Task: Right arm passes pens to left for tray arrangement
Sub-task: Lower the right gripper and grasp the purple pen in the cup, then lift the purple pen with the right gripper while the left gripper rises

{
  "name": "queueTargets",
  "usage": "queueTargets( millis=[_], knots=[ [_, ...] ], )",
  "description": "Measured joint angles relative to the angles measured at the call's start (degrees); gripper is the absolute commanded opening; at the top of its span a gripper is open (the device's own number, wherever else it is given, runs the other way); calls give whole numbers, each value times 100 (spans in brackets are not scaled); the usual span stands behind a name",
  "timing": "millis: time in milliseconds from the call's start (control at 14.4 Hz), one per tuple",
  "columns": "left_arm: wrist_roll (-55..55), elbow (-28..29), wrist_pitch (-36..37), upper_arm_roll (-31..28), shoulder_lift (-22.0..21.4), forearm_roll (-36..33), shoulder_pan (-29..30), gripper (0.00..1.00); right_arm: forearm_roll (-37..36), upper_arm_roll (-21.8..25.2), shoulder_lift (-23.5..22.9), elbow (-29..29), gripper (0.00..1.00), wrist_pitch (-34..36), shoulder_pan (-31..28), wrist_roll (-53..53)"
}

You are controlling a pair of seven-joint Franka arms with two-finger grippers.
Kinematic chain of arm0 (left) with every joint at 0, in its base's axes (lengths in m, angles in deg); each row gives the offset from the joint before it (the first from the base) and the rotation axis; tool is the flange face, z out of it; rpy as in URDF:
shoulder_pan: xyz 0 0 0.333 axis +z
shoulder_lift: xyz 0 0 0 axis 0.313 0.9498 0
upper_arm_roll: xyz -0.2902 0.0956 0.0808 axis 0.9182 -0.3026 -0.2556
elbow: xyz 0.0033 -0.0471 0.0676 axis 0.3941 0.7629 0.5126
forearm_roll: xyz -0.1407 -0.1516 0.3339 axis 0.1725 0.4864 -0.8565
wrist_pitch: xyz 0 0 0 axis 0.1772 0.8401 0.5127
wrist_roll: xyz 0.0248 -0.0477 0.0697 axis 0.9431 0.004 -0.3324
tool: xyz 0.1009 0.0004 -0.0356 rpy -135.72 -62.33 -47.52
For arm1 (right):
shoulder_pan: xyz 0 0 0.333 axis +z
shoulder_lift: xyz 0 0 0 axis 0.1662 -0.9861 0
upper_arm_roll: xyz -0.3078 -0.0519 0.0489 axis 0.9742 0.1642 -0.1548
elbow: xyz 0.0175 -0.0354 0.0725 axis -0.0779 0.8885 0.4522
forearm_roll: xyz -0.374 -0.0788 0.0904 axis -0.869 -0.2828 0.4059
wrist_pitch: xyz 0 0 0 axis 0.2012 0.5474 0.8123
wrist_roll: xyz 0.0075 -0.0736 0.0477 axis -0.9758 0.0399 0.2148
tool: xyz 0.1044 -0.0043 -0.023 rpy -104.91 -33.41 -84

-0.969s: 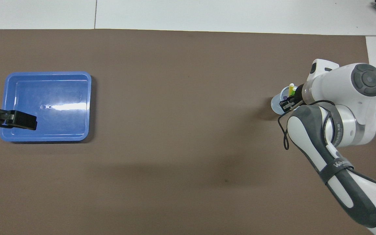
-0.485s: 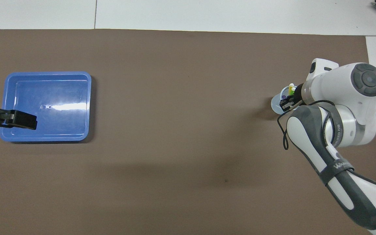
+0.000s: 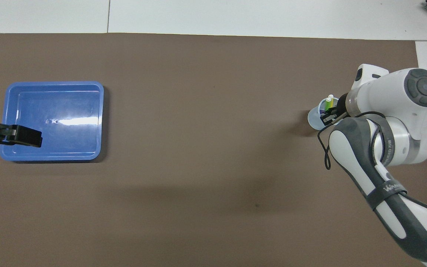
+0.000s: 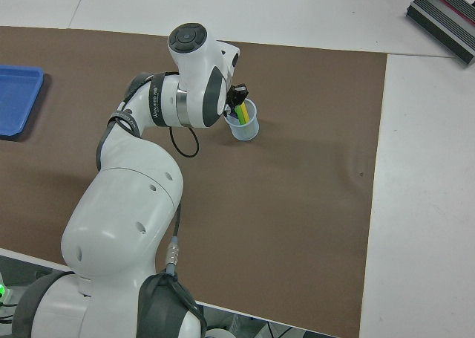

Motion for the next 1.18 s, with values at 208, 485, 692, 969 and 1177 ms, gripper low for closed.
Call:
queueTargets(
  millis=[208,485,692,969,1177],
  knots=[
    [0,0,0,0,0,0,0,100,0,-3,-4,-22,0,50,-1,4],
    [1,0,0,5,0,0,-8,100,-6,-14,-2,-345,0,547,30,20],
    [1,0,0,7,0,0,-32,100,-28,-13,19,-681,0,893,31,112],
    [0,0,0,6,0,0,-53,100,-77,-18,118,-1146,0,1530,37,289],
    [-1,4,0,5,0,0,-54,100,-80,-70,254,-1696,0,2227,47,290]
  ],
)
